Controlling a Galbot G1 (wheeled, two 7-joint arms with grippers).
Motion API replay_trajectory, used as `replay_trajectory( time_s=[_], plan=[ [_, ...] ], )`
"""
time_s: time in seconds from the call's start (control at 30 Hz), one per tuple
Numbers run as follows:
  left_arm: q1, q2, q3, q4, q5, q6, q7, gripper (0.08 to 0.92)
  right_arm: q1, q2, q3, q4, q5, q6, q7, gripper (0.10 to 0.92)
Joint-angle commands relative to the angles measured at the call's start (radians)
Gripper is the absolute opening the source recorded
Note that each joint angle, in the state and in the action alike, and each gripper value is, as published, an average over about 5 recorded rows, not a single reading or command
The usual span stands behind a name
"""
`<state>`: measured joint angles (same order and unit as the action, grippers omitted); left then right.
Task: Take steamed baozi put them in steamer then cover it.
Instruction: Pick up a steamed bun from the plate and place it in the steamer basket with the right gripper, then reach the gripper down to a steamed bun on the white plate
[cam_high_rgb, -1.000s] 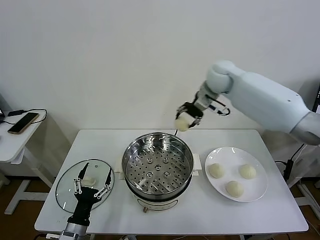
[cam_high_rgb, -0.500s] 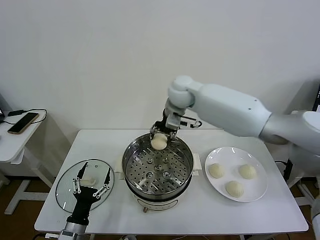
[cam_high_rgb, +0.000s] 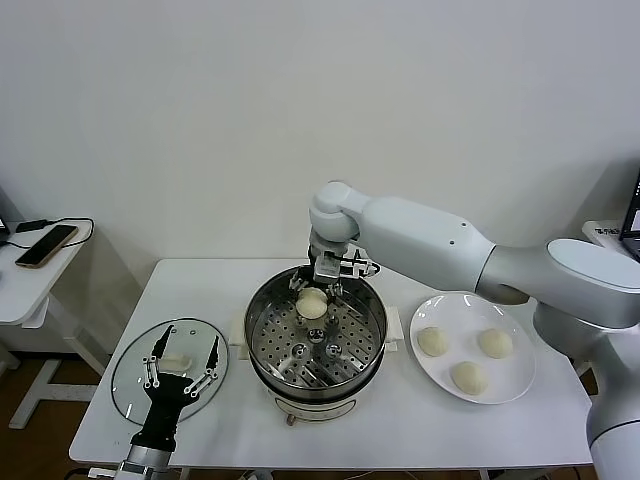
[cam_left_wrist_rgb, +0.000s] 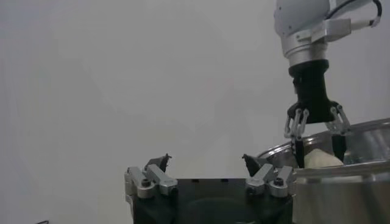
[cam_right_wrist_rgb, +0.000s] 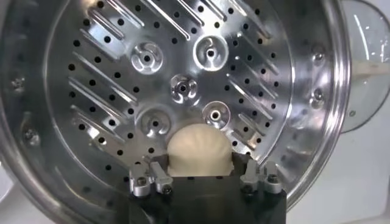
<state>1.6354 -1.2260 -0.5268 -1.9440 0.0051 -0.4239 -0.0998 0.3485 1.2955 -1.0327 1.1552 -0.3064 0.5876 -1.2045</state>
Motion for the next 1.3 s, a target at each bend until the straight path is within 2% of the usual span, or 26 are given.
replay_trajectory(
  time_s=[0.03,0.13,0.27,0.4,0.5,0.67,0.8,1.3],
  plan=[
    [0.000,0.002,-0.003,-0.004,-0.001,0.001,-0.001,0.823,0.027,-0.044,0.012,0.043,0.055,-0.064,-0.032,0.818],
    [0.000,0.003,-0.002,-0.004,-0.001,0.002,-0.001,0.823,0.092,-0.140,0.008,0.121,0.191,-0.180,-0.076,0.822],
    [-0.003,0.005,0.002,-0.006,0.000,0.003,-0.001,0.823,0.218,-0.302,-0.040,0.197,0.424,-0.431,-0.069,0.823],
    [-0.005,0.006,0.007,-0.005,0.004,0.003,0.000,0.823,0.331,-0.463,-0.143,0.184,0.629,-0.642,-0.029,0.823],
    [-0.006,0.005,0.010,-0.003,0.006,0.002,0.000,0.823,0.365,-0.568,-0.238,0.145,0.737,-0.717,0.002,0.823],
    [-0.007,0.003,0.014,-0.005,0.010,0.001,0.001,0.823,0.291,-0.679,-0.329,0.108,0.756,-0.744,0.045,0.823],
    [-0.006,-0.002,0.016,-0.011,0.014,0.001,0.000,0.823,0.155,-0.711,-0.323,0.092,0.734,-0.745,0.084,0.823],
    [0.001,-0.018,0.017,-0.003,0.022,0.002,-0.003,0.823,-0.174,-0.567,-0.112,-0.106,0.602,-0.703,0.138,0.823]
  ],
)
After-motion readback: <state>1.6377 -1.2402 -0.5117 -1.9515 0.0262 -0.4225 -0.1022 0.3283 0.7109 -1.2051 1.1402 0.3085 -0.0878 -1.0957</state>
